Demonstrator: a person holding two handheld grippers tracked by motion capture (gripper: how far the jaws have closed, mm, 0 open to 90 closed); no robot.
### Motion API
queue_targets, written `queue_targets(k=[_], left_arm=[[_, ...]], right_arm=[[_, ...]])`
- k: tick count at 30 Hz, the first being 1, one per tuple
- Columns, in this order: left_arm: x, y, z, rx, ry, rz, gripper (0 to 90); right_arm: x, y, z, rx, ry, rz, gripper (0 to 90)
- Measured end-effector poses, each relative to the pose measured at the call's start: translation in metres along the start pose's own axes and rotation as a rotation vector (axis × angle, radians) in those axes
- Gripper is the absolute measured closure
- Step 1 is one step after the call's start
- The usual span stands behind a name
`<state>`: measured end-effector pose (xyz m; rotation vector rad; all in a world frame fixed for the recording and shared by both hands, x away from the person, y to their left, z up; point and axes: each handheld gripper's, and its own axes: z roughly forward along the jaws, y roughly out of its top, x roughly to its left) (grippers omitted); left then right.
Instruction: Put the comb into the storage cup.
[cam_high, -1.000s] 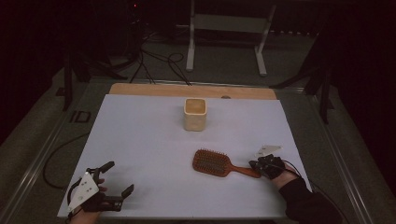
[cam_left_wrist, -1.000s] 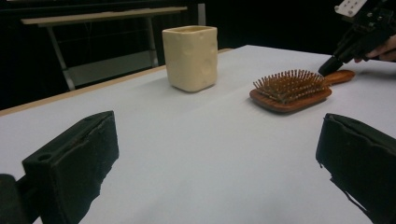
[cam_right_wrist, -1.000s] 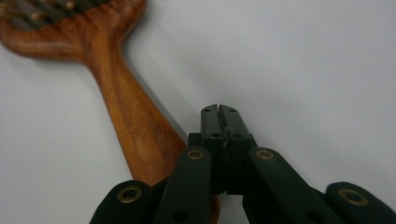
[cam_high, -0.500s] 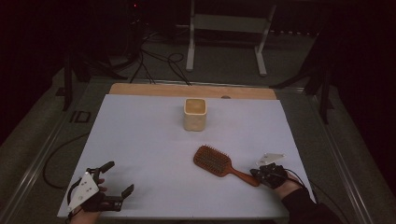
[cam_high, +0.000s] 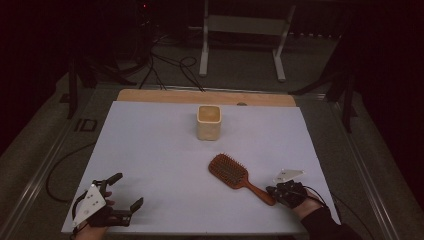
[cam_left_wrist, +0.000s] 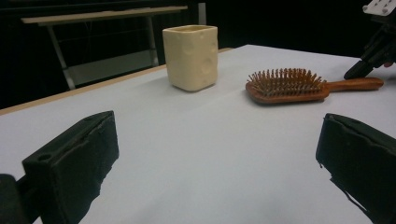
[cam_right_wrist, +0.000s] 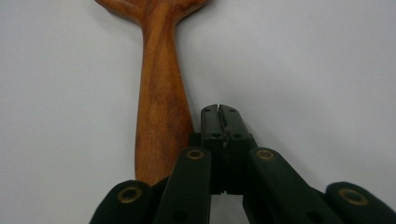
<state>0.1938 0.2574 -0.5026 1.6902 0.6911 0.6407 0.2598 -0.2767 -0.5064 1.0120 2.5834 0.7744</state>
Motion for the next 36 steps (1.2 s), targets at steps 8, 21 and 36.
queue_targets(k=[8, 21, 36], left_arm=[[0.000, 0.000, 0.000, -0.002, 0.000, -0.002, 0.0], [0.000, 0.000, 0.000, 0.005, 0.001, 0.001, 0.0], [0.000, 0.000, 0.000, 0.004, 0.002, 0.003, 0.0]], right_arm=[[0.004, -0.001, -0.001, 0.007, 0.011, -0.009, 90.0], [0.006, 0.001, -0.006, 0.006, 0.005, -0.015, 90.0], [-0.005, 0.023, -0.035, -0.065, -0.062, 0.003, 83.3]])
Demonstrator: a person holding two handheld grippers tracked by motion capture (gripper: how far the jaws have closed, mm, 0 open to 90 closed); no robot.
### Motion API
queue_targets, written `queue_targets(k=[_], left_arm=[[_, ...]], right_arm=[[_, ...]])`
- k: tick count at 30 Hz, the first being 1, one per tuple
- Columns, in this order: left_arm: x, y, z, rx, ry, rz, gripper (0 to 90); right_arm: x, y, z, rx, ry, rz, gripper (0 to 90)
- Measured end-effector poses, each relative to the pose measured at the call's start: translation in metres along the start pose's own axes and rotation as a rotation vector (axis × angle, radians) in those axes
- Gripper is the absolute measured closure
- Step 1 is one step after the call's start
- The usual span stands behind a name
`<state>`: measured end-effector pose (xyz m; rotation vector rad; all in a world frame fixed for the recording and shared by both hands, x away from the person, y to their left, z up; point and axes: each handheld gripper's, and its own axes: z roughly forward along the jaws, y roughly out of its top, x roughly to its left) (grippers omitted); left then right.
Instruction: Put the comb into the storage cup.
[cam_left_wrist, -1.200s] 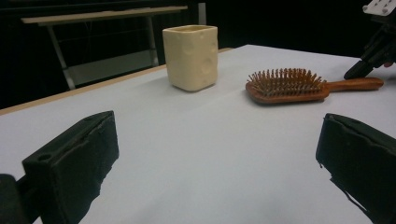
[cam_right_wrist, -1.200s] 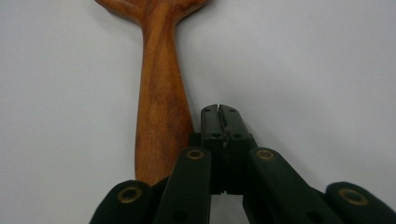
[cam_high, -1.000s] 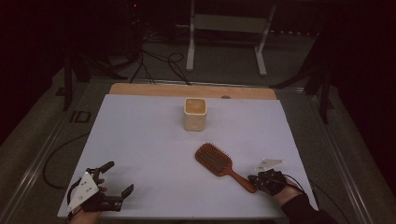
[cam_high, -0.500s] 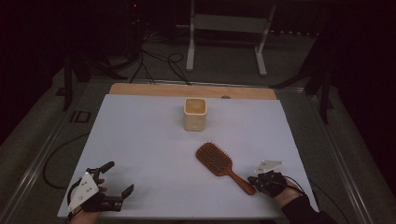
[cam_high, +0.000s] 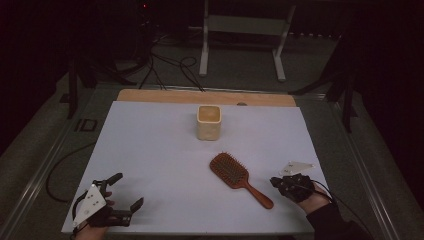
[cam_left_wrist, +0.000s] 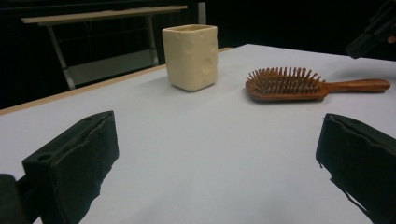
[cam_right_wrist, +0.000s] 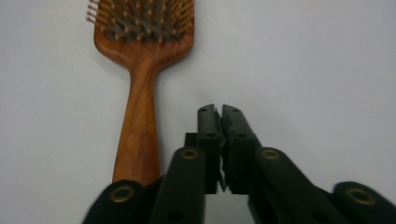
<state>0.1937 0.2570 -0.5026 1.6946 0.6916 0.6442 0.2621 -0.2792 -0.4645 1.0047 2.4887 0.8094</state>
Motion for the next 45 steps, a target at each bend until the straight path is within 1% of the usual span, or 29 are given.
queue_targets(k=[1, 3, 4, 5, 6, 7, 8, 9, 10, 11, 12, 16, 17, 18, 19, 20, 21, 23, 27, 28, 29, 30, 34, 35, 37, 40, 41, 43, 45], left_arm=[[0.000, 0.000, 0.000, 0.002, 0.000, 0.001, 0.0], [0.000, 0.000, 0.000, 0.000, -0.001, 0.000, 0.0], [0.000, 0.000, 0.000, -0.002, 0.000, -0.002, 0.0], [0.000, 0.000, 0.000, 0.001, 0.001, -0.002, 0.0], [0.000, 0.000, 0.000, 0.003, 0.000, 0.000, 0.0], [0.000, 0.000, 0.000, 0.002, -0.001, 0.000, 0.0], [0.000, 0.000, 0.000, -0.001, -0.001, 0.000, 0.0], [0.000, 0.000, 0.000, -0.002, -0.001, -0.002, 0.0], [0.000, 0.000, 0.000, -0.002, -0.001, -0.002, 0.0], [0.000, 0.000, 0.000, 0.001, -0.001, 0.000, 0.0], [0.000, 0.000, 0.000, 0.002, -0.002, 0.000, 0.0], [0.000, 0.000, 0.000, 0.001, -0.001, 0.000, 0.0], [0.000, 0.000, 0.000, 0.001, -0.001, 0.000, 0.0], [0.000, 0.000, 0.000, 0.002, -0.002, -0.001, 0.0], [0.000, 0.000, 0.000, -0.001, -0.002, -0.002, 0.0], [0.000, 0.000, 0.000, -0.002, -0.002, -0.003, 0.0], [0.000, 0.000, 0.000, -0.002, -0.002, -0.004, 0.0], [0.000, 0.000, 0.000, 0.001, -0.002, -0.002, 0.0], [0.001, 0.000, -0.001, -0.003, -0.003, -0.009, 0.0], [0.001, 0.000, 0.000, -0.002, -0.003, -0.010, 0.0], [0.001, 0.000, 0.000, 0.000, -0.004, -0.008, 0.0], [0.001, 0.000, 0.000, -0.003, -0.004, -0.007, 0.0], [0.001, 0.000, -0.001, -0.002, -0.004, -0.010, 0.0], [0.001, 0.000, -0.001, -0.003, -0.004, -0.009, 0.0], [0.001, 0.000, -0.001, -0.004, -0.003, -0.011, 0.0], [0.001, 0.000, -0.001, -0.002, -0.005, -0.011, 0.0], [0.001, 0.000, -0.001, -0.004, -0.003, -0.009, 0.0], [0.001, 0.000, -0.001, -0.003, -0.003, -0.012, 0.0], [0.001, 0.000, -0.001, -0.002, -0.004, -0.012, 0.0]], right_arm=[[0.000, 0.002, -0.001, -0.002, -0.003, 0.007, 82.6], [0.000, 0.006, -0.002, -0.006, -0.004, 0.009, 74.9], [0.000, 0.008, -0.003, -0.008, -0.004, 0.005, 73.7], [0.001, 0.011, -0.003, -0.006, -0.001, 0.008, 70.4], [0.001, 0.014, -0.003, 0.000, 0.017, 0.014, 65.0], [0.001, 0.015, -0.003, 0.000, 0.017, 0.013, 63.5], [0.002, 0.017, -0.003, -0.001, 0.018, 0.010, 57.6], [0.003, 0.019, -0.003, -0.003, 0.035, 0.003, 51.9], [0.003, 0.019, -0.003, -0.003, 0.035, 0.003, 51.9], [0.004, 0.020, -0.002, 0.001, 0.044, 0.004, 49.2], [0.006, 0.024, 0.000, 0.011, 0.066, -0.005, 35.9], [0.011, 0.029, 0.009, 0.052, 0.106, -0.019, 19.9], [0.011, 0.029, 0.009, 0.052, 0.106, -0.019, 19.9], [0.012, 0.030, 0.011, 0.067, 0.116, -0.023, 16.0], [0.014, 0.032, 0.014, 0.073, 0.111, -0.025, 13.9], [0.015, 0.033, 0.017, 0.079, 0.106, -0.022, 13.8], [0.016, 0.034, 0.019, 0.079, 0.109, -0.020, 15.7], [0.017, 0.036, 0.024, 0.111, 0.140, 0.007, 15.5], [0.023, 0.038, 0.031, 0.128, 0.128, -0.028, 16.5], [0.024, 0.038, 0.032, 0.133, 0.124, -0.024, 18.4], [0.025, 0.038, 0.034, 0.142, 0.122, -0.035, 21.5], [0.026, 0.039, 0.035, 0.151, 0.118, -0.038, 22.4], [0.028, 0.040, 0.044, 0.205, 0.133, -0.027, 23.2], [0.029, 0.041, 0.045, 0.216, 0.130, -0.021, 25.4], [0.030, 0.042, 0.049, 0.233, 0.127, -0.028, 27.3], [0.033, 0.045, 0.053, 0.253, 0.118, -0.039, 33.0], [0.034, 0.046, 0.054, 0.263, 0.125, -0.031, 35.9], [0.036, 0.049, 0.057, 0.285, 0.137, -0.034, 40.9], [0.036, 0.053, 0.060, 0.310, 0.146, -0.030, 43.1]])
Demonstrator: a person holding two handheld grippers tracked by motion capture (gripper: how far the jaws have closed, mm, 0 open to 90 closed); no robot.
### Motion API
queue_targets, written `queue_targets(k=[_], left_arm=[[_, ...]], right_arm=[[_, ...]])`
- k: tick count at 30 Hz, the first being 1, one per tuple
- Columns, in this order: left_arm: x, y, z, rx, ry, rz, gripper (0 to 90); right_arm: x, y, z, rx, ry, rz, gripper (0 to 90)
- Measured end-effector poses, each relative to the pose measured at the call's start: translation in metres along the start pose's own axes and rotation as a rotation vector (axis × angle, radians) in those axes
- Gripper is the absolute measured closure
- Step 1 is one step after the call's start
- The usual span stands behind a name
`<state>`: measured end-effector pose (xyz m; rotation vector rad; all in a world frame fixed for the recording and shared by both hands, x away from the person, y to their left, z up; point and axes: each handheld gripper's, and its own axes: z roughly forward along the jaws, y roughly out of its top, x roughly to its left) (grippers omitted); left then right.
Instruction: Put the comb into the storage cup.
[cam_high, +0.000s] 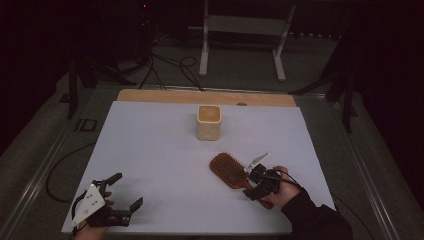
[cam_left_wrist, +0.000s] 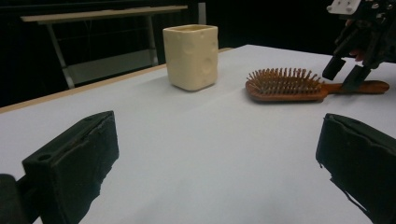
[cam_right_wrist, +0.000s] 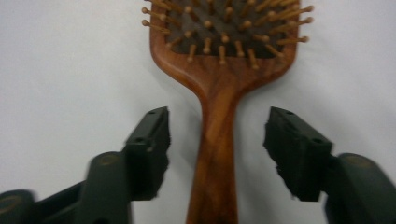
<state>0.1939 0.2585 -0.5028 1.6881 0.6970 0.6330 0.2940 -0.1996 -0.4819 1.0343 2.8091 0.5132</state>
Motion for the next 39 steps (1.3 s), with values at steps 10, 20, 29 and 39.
queue_targets(k=[10, 20, 29, 39], left_arm=[[0.001, 0.000, -0.001, -0.002, 0.001, -0.003, 0.0], [0.001, 0.000, -0.001, -0.002, 0.001, -0.004, 0.0], [0.000, 0.000, 0.000, 0.000, -0.004, -0.011, 0.0], [0.001, 0.000, 0.001, 0.007, -0.005, -0.015, 0.0]], right_arm=[[0.005, 0.013, 0.012, 0.092, -0.043, 0.014, 58.2], [0.003, 0.020, 0.016, 0.149, -0.043, 0.036, 66.6], [0.005, 0.029, 0.019, 0.227, -0.052, 0.003, 70.6], [0.004, 0.022, 0.017, 0.174, -0.039, -0.032, 73.6]])
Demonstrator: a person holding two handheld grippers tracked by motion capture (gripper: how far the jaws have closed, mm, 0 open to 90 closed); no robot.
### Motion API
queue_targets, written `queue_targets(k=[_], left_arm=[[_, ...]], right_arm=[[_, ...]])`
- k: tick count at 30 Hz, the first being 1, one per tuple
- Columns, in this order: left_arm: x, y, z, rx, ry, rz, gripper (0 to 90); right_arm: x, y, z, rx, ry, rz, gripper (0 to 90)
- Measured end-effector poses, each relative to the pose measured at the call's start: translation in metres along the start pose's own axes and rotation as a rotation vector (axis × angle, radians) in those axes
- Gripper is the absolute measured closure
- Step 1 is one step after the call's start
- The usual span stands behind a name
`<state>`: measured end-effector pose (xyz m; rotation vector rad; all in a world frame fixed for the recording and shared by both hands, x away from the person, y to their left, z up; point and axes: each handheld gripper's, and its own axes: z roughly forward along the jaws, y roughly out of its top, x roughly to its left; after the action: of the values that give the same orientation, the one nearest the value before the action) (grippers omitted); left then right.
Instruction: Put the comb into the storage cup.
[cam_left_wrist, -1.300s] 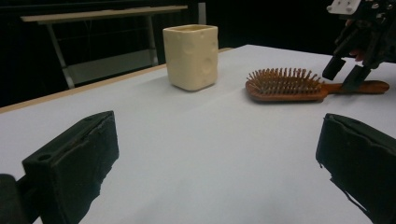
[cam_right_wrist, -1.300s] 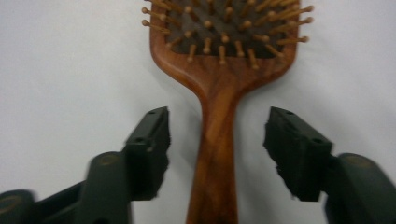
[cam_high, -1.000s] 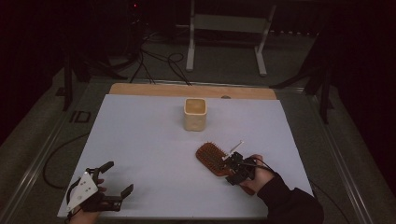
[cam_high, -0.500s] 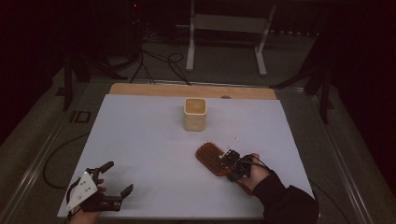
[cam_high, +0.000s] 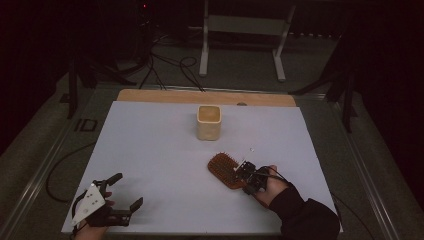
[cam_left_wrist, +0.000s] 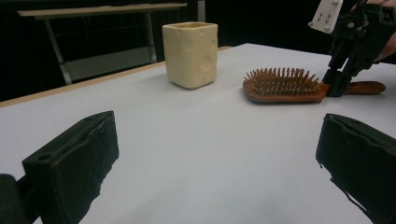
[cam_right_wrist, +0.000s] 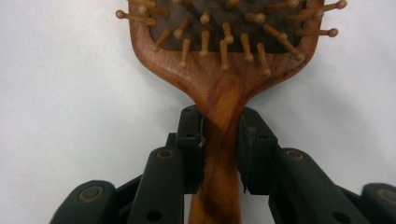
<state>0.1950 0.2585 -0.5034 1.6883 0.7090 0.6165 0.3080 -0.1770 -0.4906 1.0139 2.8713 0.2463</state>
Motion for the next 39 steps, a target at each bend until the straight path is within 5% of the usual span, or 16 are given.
queue_targets(k=[21, 31, 39], left_arm=[[0.000, 0.000, 0.000, 0.001, 0.005, -0.002, 0.0], [0.001, 0.000, 0.001, 0.009, 0.004, -0.012, 0.0], [-0.001, 0.015, 0.008, 0.010, -0.009, -0.108, 0.0]], right_arm=[[0.004, -0.015, -0.002, -0.208, -0.020, 0.056, 73.8], [0.004, -0.019, -0.022, -0.339, -0.034, 0.051, 73.7], [0.008, -0.019, -0.034, -0.487, -0.023, 0.040, 73.7]])
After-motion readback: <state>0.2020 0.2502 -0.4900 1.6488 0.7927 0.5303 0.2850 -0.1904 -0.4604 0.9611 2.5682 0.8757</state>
